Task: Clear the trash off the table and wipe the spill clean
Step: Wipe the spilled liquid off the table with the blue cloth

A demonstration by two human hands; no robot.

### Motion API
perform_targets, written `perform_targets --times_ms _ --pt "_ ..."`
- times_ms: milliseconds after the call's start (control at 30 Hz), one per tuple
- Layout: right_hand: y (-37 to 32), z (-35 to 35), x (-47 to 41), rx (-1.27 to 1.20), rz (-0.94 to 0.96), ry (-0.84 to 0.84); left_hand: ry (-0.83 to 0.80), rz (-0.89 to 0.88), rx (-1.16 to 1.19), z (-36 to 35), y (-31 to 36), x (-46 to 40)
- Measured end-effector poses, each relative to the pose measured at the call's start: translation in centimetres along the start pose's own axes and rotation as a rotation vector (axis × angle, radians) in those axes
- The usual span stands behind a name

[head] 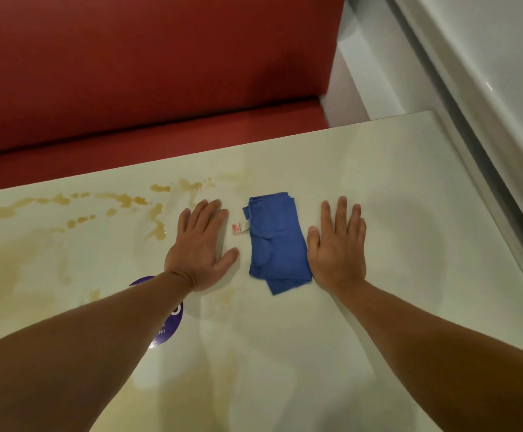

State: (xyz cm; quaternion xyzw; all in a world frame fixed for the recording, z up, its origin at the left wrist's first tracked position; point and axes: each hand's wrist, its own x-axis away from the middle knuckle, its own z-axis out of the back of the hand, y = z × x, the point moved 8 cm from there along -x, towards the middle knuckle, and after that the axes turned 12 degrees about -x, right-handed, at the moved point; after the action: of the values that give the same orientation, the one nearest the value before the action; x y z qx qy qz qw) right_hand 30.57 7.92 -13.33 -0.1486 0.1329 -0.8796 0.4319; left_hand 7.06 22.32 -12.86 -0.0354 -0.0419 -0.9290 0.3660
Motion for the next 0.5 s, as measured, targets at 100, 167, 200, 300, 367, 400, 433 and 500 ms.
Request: perform_targets --times_ms 100,167,200,300,367,400,433,500 --pt "0.0 -0.3 0.0 0.006 0.005 0.009 0.015 0.017 0.023 0.2 0.0 0.0" --pt "-0.1 -0.2 -0.1 0.009 0.006 0.015 0.035 0.014 0.042 0.0 0.0 0.1" --pt "0.0 -0.3 -0.1 0.017 0.004 0.016 0.046 0.007 0.052 0.0 0.0 0.2" --pt "0.1 -0.5 -0.2 0.030 0.001 0.020 0.061 0.041 0.090 0.0 -0.1 -0.1" --pt "0.2 -0.6 -0.3 0.031 0.011 0.027 0.096 0.154 0.215 1.1 0.4 -0.4" --pt "0.2 -0.5 -0.3 0.031 0.013 0.032 0.115 0.211 0.312 1.7 1.3 -0.5" --pt "0.2 -0.5 -0.3 0.032 0.015 0.039 0.131 0.240 0.404 2.2 2.8 -0.6" --pt "0.2 -0.5 -0.3 0.030 0.017 0.045 0.122 0.199 0.484 2.6 7.0 -0.8"
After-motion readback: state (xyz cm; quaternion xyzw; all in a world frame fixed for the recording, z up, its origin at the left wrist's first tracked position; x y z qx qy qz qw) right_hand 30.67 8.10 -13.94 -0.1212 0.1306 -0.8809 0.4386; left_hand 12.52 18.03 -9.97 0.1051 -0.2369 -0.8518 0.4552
